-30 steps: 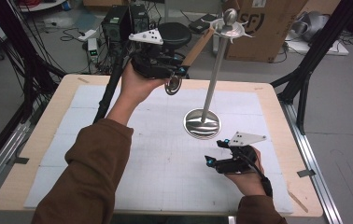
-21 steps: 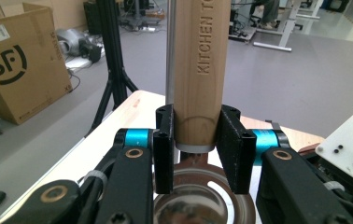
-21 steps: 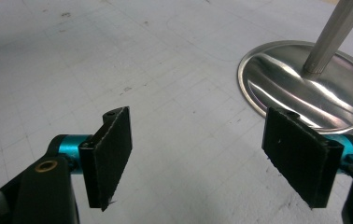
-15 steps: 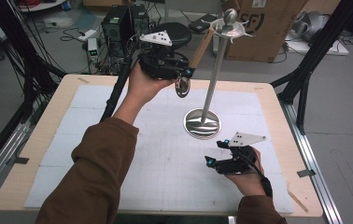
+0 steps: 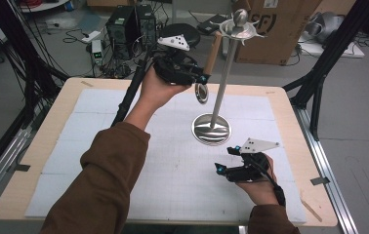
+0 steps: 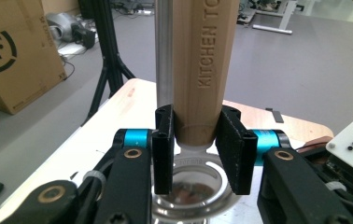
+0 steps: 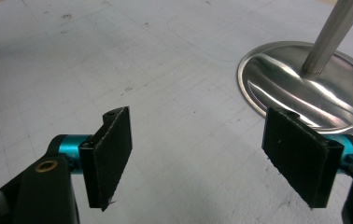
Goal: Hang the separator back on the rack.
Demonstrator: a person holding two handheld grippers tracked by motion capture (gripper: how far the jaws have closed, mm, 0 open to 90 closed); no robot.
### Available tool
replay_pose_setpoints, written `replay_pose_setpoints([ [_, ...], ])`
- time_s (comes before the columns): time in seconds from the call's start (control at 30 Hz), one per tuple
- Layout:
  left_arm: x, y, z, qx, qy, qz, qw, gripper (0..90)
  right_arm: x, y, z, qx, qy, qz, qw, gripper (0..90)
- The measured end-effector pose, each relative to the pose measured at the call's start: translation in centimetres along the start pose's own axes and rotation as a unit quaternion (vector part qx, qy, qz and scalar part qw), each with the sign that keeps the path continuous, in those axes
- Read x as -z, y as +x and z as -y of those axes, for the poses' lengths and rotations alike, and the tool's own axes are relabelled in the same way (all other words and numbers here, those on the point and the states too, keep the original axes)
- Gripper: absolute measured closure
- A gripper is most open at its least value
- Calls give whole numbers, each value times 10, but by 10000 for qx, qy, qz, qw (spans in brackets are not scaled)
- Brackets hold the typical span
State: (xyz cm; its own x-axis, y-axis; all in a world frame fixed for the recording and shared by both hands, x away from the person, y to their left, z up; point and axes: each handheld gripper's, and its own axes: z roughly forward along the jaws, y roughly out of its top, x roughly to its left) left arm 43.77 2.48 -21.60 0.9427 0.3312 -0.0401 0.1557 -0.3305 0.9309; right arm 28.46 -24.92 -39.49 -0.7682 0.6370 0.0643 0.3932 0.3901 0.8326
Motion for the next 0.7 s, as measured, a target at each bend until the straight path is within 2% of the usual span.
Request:
replay_pose_setpoints([
  [0.07, 1, -1, 0, -30, 47, -104, 9999, 563, 0, 0, 0, 6, 2, -1, 10000, 233],
  [0.27, 9, 0, 1, -29, 86, -204, 9998, 493, 0, 1, 0, -4, 23, -4, 10000, 233],
  [0.33, 12, 1, 3, 0, 155, -236, 9996, 471, 0, 1, 0, 20, 21, -1, 10000, 234],
  [0.43, 17, 2, 4, -75, 335, -299, 9990, 426, -1, 2, -1, 18, 23, -7, 10000, 233],
  [0.7, 32, 1, 8, -80, 355, -269, 9990, 354, -2, 4, -2, 22, 38, -11, 10000, 233],
])
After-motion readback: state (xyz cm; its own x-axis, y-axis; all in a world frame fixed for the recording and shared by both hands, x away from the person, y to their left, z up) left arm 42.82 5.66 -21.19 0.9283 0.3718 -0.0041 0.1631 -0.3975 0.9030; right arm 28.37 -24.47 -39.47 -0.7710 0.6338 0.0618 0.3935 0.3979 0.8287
